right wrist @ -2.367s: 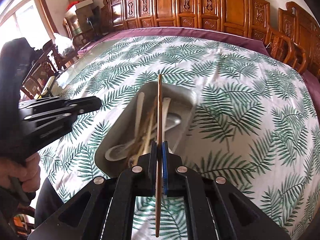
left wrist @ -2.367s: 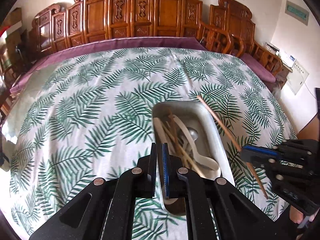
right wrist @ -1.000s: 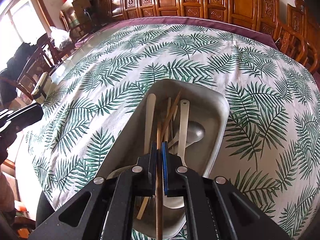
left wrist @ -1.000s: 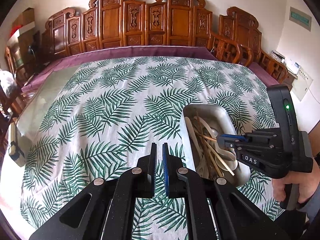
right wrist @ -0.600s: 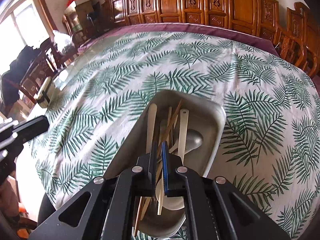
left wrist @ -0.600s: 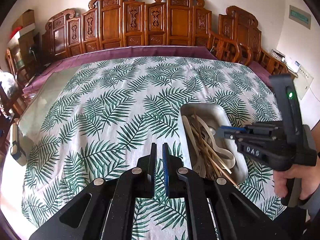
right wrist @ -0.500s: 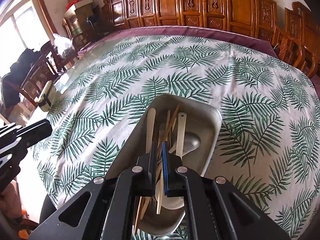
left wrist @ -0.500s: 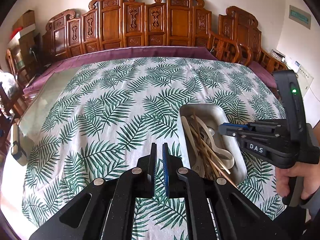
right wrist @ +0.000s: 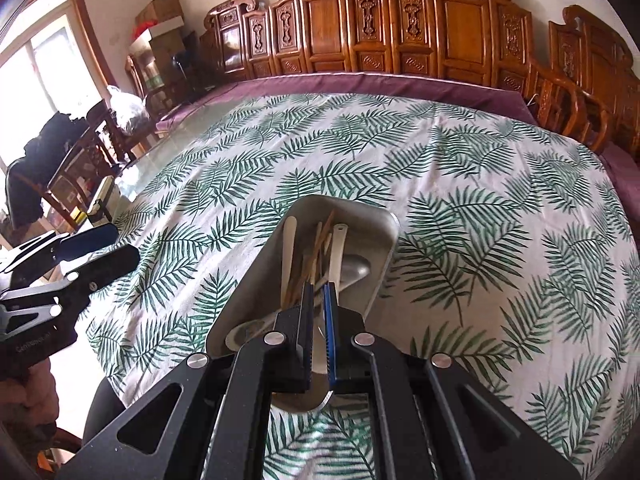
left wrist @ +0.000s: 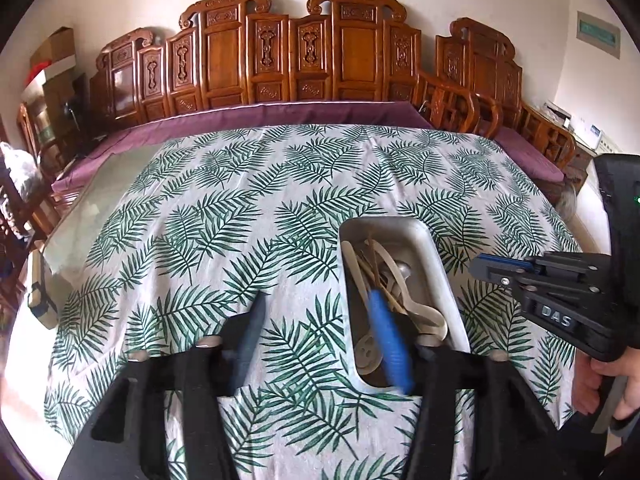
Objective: Organize utensils
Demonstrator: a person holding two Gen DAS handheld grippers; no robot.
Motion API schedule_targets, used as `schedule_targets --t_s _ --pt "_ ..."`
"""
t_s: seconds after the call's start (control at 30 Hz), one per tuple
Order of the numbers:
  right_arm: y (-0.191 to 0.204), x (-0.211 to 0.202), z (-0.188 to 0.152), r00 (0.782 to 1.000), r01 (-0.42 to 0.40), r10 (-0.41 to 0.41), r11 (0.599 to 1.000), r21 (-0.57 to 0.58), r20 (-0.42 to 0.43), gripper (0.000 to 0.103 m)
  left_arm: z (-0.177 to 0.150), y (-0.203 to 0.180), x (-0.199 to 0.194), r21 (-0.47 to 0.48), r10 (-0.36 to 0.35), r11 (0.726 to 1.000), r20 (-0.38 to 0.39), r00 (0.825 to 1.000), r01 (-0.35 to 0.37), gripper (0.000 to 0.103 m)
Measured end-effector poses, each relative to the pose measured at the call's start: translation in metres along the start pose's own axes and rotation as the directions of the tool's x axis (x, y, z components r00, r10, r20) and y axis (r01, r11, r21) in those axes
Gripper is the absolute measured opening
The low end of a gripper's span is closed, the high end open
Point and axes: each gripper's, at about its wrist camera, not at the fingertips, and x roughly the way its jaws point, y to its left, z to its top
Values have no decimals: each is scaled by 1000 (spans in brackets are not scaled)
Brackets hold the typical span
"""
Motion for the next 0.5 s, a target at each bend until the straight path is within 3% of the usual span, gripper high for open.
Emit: schedule_targets --t_s 0.1,0.17,0.23,0.33,0.43,0.5 --pt "-5 -12 -4 1000 10 -10 1000 9 13 6 0 -7 -3 -3 11 1000 5 1000 -11 81" --pt "-8 -23 -9 999 23 -23 1000 16 24 13 -1 -11 -5 -1 12 1000 11 1000 -12 86" --pt "-13 -33 -14 999 40 -41 999 27 36 41 -2 -16 -8 -6 7 1000 16 1000 -7 91" --pt "-20 -49 -21 995 77 -80 996 42 62 68 -5 -21 -10 -9 -2 1000 14 1000 2 95" --pt "-27 -62 -30 990 105 -110 993 55 85 89 -11 -32 -10 3 -10 1000 3 1000 10 95" --pt "-32 -70 -36 988 118 -124 991 67 95 97 -16 -39 -12 17 -8 1000 3 1000 8 95"
